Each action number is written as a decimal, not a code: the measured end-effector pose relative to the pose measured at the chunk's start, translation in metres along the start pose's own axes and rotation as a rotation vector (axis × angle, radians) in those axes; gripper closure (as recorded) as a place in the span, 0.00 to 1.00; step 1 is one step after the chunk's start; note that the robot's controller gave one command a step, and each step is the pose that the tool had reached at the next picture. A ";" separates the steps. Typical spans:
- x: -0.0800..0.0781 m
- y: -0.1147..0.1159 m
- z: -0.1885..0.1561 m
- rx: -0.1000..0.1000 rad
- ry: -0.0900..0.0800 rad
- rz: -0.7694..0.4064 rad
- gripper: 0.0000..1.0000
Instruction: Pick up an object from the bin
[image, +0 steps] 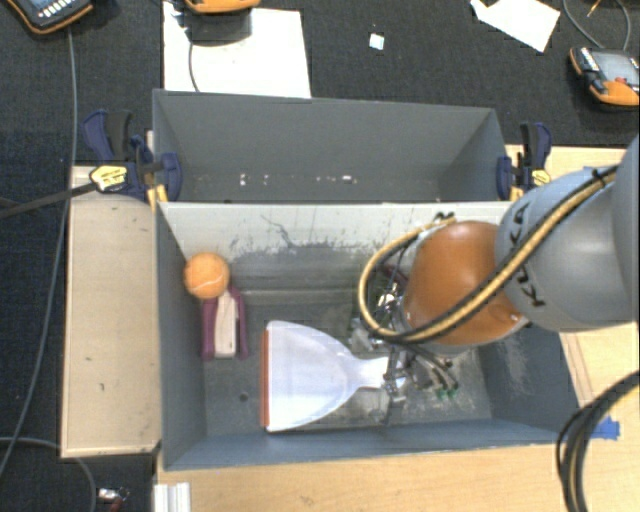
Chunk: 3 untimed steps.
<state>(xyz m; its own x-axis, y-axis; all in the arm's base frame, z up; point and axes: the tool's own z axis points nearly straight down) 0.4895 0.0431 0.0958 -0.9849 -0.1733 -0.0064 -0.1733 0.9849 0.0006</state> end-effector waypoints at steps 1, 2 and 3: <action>0.004 -0.007 -0.055 0.001 -0.011 -0.118 0.00; 0.003 -0.004 0.020 0.000 0.002 -0.024 0.00; 0.007 0.015 0.024 0.003 -0.022 -0.226 0.00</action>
Offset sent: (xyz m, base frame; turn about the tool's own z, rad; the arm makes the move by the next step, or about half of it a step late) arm -0.0015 -0.0044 -0.0192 -0.0247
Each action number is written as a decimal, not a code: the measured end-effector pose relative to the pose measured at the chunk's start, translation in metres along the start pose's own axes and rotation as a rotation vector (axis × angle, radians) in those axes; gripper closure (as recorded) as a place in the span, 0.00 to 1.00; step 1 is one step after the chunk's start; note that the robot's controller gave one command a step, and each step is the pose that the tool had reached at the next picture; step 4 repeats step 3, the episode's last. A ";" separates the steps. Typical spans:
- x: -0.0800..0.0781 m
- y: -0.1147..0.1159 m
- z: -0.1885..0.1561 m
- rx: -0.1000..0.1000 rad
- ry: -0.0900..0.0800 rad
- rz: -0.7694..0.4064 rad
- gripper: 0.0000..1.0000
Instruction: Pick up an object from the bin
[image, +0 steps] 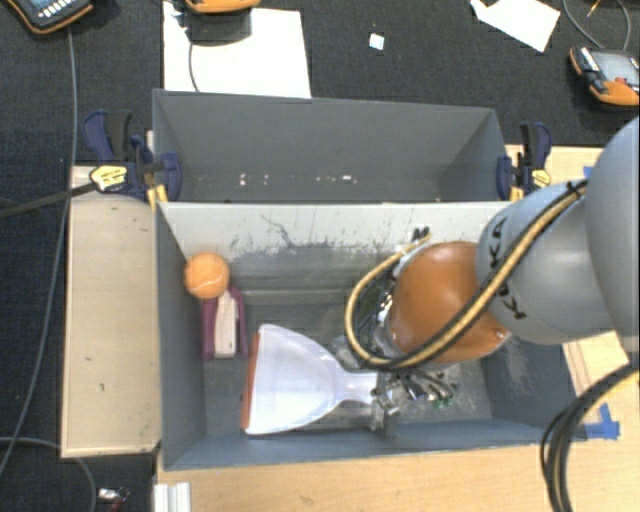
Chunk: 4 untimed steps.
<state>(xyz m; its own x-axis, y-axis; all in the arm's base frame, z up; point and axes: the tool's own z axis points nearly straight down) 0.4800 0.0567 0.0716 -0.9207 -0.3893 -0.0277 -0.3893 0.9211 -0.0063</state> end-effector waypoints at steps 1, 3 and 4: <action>-0.001 -0.019 -0.005 -0.003 0.019 0.194 1.00; 0.001 -0.018 -0.020 -0.006 0.027 0.197 1.00; 0.001 -0.018 -0.020 -0.006 0.027 0.197 1.00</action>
Offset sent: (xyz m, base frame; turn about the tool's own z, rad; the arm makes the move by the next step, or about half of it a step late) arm 0.0000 0.0000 0.0000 0.0000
